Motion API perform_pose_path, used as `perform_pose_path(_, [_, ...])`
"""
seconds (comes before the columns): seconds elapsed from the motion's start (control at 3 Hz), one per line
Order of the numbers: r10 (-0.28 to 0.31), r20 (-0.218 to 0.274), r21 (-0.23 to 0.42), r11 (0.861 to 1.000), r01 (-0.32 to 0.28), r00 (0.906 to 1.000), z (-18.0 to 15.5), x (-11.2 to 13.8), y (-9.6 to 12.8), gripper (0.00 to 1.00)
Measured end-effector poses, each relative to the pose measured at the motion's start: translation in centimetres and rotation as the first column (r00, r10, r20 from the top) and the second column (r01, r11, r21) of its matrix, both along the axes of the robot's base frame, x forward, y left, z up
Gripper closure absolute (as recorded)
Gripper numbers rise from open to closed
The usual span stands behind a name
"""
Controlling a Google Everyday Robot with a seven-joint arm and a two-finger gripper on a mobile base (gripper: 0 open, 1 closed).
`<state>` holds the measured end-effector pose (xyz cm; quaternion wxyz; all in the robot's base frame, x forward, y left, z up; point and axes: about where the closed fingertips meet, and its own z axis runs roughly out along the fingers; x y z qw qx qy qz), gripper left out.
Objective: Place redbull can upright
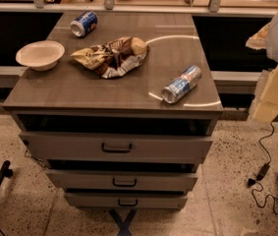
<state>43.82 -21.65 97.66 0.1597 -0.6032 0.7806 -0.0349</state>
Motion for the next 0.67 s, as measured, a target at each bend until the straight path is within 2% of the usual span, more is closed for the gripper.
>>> perform_pose_path(0.33, [0.009,0.024,-0.010,1.000,-0.009,0.9997,0.2,0.4,-0.2,0.00])
perform_pose_path(0.67, [0.088,0.125,-0.026,0.996,-0.085,0.9883,0.7,2.8,-1.5,0.00])
